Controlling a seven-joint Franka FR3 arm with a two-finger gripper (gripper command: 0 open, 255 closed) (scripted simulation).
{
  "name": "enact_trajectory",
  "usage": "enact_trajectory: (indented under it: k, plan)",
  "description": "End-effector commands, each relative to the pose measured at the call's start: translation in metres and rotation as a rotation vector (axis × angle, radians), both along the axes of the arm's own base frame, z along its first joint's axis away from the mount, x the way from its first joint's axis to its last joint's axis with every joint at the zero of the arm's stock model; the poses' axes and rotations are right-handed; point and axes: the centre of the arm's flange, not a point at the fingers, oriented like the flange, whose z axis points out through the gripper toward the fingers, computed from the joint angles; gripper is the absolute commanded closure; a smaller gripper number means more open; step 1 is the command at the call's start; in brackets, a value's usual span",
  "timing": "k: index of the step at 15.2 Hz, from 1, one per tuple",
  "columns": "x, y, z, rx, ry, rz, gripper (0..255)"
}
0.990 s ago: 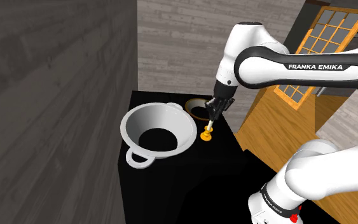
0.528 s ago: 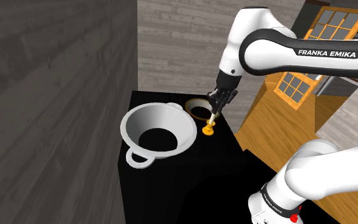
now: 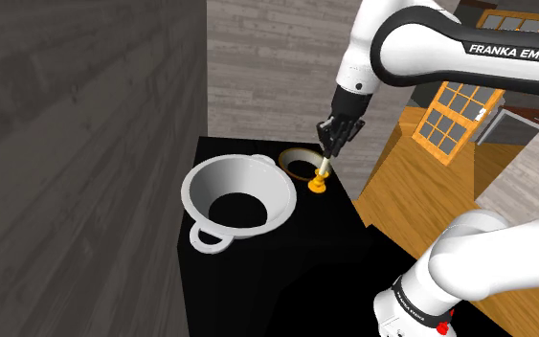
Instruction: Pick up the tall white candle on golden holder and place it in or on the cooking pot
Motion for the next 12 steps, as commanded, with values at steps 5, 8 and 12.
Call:
enact_trajectory:
  k: [5,8,12]
  plan:
    - [0.0,-0.001,0.032,0.0,0.0,0.0,255]
    - [0.008,0.009,0.042,0.0,0.0,0.0,255]
    - [0.044,0.046,0.055,0.0,0.0,0.0,255]
